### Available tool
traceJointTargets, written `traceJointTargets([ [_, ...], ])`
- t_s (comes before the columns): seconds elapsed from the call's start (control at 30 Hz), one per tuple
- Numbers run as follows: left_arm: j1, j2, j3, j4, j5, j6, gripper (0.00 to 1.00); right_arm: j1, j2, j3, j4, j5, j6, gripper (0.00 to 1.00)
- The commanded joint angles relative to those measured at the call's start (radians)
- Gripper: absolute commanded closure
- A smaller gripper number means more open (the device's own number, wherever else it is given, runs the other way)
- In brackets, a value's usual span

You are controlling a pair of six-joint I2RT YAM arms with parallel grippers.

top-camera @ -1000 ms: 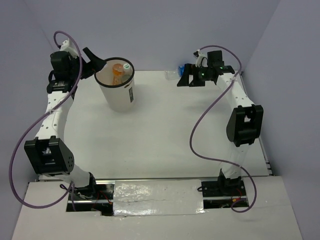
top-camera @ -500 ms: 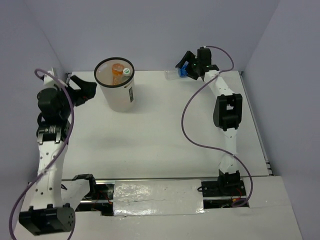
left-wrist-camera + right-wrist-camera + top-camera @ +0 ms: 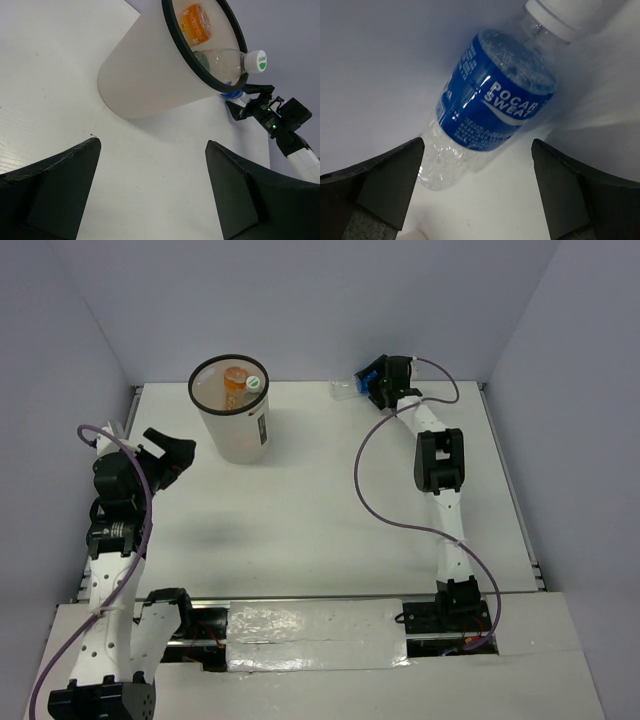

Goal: Put the plastic bottles in the bin

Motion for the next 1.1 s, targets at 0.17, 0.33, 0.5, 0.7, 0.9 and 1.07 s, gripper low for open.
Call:
traceJointTargets([
  [0.17,0.006,-0.023,0.005,0.012,-0.032,-0.051,0.01,-0.003,0.082,0.042,0.132,0.090,0.202,0.00],
  [0.33,0.006,-0.025,0.020,-0.002,-0.040,-0.053,0.01,0.001,0.126,0.065,0.233,0.146,0.239,0.00],
  [0.5,0.006,-0.022,0.043,-0.025,-0.047,-0.062,0.01,0.000,0.164,0.086,0.269,0.150,0.270,0.02],
  [0.7,0.006,-0.043,0.023,-0.014,-0.035,-0.099,0.01,-0.014,0.160,0.050,0.284,0.115,0.309,0.19],
  [0.9,0.004,-0.054,-0.015,0.039,0.011,-0.112,0.01,-0.061,0.077,-0.098,0.408,-0.055,0.261,0.59],
  [1.07,0.004,-0.063,-0.063,0.133,0.069,-0.100,0.01,-0.100,-0.097,-0.263,0.564,-0.286,0.124,0.70],
])
